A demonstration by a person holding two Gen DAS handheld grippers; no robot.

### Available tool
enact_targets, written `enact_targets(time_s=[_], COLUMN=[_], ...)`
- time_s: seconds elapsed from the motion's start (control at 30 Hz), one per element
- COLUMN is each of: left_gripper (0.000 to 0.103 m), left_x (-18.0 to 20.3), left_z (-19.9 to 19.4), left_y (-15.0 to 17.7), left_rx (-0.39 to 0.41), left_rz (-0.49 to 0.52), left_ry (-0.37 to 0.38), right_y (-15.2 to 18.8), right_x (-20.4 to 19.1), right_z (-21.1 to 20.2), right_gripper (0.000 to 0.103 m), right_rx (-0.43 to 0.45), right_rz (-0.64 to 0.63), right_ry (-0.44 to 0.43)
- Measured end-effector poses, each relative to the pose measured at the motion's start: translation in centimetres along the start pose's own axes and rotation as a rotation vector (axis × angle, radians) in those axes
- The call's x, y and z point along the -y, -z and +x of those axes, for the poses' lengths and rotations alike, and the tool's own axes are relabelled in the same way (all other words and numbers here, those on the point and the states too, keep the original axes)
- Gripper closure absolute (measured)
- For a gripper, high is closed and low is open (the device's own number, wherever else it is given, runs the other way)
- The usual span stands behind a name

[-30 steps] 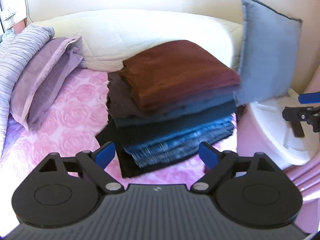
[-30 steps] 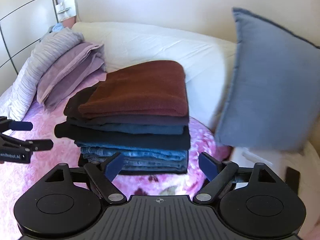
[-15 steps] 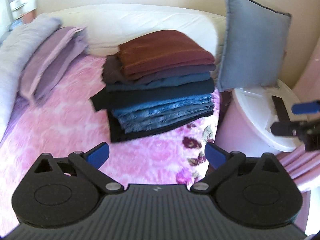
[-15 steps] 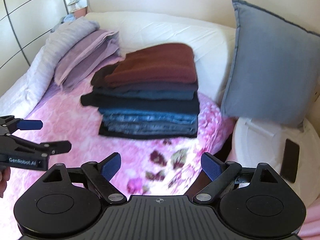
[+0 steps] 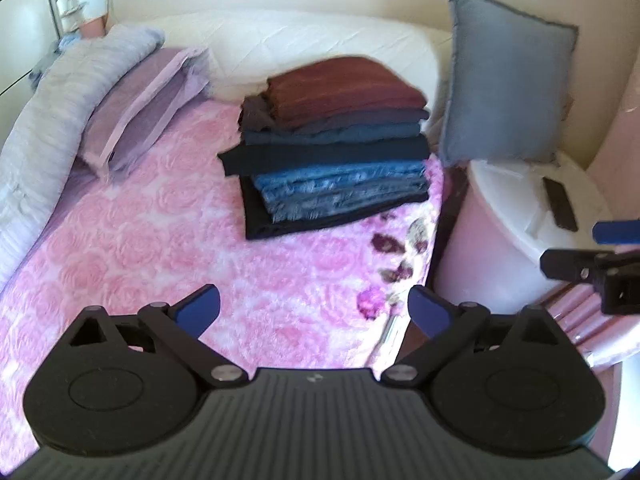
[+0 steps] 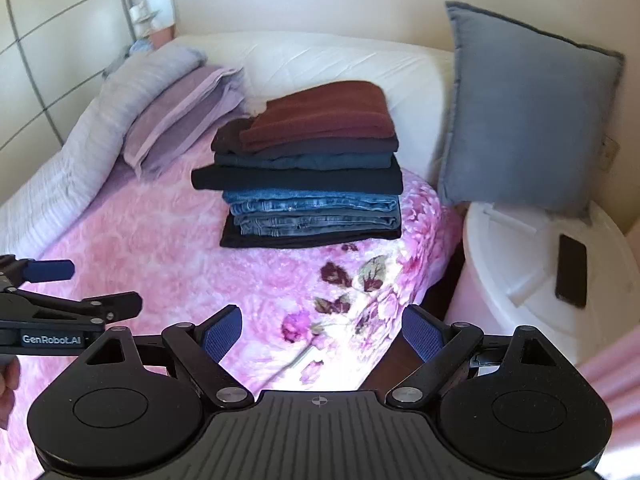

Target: Fold clothes

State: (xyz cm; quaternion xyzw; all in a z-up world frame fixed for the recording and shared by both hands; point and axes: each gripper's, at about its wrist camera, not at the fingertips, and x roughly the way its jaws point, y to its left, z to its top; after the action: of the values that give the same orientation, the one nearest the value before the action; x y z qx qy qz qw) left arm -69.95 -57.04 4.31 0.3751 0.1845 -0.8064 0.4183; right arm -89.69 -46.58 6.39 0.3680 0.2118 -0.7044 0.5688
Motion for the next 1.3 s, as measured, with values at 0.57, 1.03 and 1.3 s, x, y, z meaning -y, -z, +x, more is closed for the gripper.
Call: enact_targets(time_s=[0.57, 1.03, 1.3], left_gripper=[0.005, 0.005, 0.005], left_x=[-6.3, -8.4, -7.7], left_z=[-4.5, -4.6, -3.9], left_y=[0.5, -0.5, -0.2], left_rx=[0.074, 0.105, 0.085], left_rz=[0.092, -0.002, -0.01], left_ry=[0.063, 0.067, 0.058], right_y=[0.7, -1.0, -1.1], right_x=[-9.8, -10.3, -9.8], right_z=[-3.5, -1.9, -1.2], right_gripper=[0.013, 0.013, 0.013], right_rx=[0.125, 0.131, 0.112], right_rz=[0.092, 0.086, 0.072], right_ry=[0.179, 0.231, 0.226])
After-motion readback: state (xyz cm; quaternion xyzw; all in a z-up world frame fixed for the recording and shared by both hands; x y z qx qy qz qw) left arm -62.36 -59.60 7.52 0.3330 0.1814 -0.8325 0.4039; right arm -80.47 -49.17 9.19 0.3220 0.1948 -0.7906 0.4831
